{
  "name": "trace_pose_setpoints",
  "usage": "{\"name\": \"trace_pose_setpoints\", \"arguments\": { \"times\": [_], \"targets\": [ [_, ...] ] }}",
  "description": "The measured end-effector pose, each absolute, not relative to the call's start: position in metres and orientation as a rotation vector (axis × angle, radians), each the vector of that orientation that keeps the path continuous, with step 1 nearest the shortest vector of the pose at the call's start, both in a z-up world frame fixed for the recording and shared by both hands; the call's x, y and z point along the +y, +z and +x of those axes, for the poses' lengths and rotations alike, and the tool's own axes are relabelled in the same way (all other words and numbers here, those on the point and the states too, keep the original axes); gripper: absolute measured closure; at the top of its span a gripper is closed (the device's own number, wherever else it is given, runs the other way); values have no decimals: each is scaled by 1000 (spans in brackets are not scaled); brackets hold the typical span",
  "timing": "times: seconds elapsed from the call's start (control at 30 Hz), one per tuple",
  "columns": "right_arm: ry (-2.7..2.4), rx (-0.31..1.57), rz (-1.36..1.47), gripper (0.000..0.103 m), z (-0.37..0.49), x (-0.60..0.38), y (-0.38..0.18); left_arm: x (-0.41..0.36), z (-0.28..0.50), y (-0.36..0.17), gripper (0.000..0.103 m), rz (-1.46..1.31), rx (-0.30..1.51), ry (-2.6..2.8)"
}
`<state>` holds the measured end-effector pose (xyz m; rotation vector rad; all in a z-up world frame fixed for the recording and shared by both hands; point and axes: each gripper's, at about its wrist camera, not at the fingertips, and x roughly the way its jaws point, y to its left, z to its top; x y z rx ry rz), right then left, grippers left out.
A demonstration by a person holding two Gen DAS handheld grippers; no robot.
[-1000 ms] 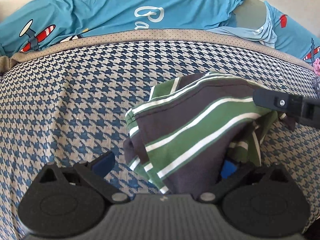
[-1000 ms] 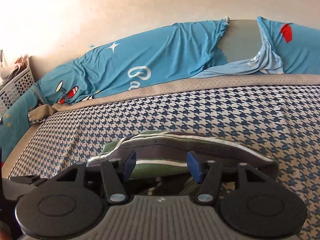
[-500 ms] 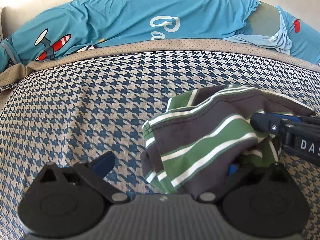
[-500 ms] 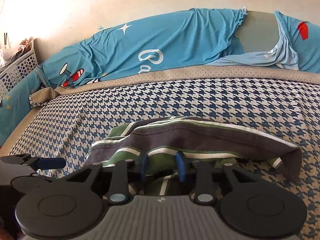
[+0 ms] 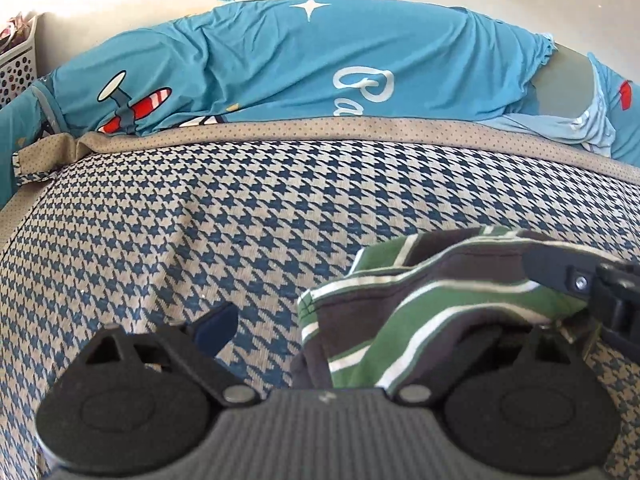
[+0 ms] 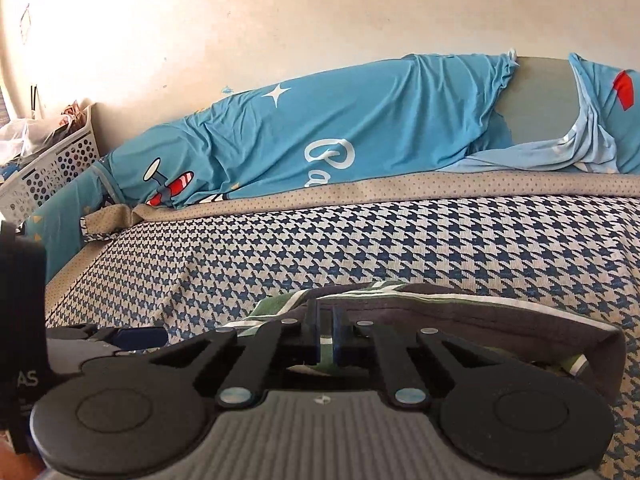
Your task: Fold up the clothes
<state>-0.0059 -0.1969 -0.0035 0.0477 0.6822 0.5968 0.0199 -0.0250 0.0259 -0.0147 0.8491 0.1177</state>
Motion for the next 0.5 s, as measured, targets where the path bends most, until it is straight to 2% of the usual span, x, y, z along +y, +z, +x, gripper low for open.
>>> {"name": "trace_pose_setpoints", "arguments": {
  "times": [0.23,0.5],
  "targets": [
    [575,701,19,76,-10,-206,0,-8,30,19,7,-105,852,215],
    [570,796,5,71,-14,-232,-5,-5,33,21,5,-106,850,214]
  ]
}}
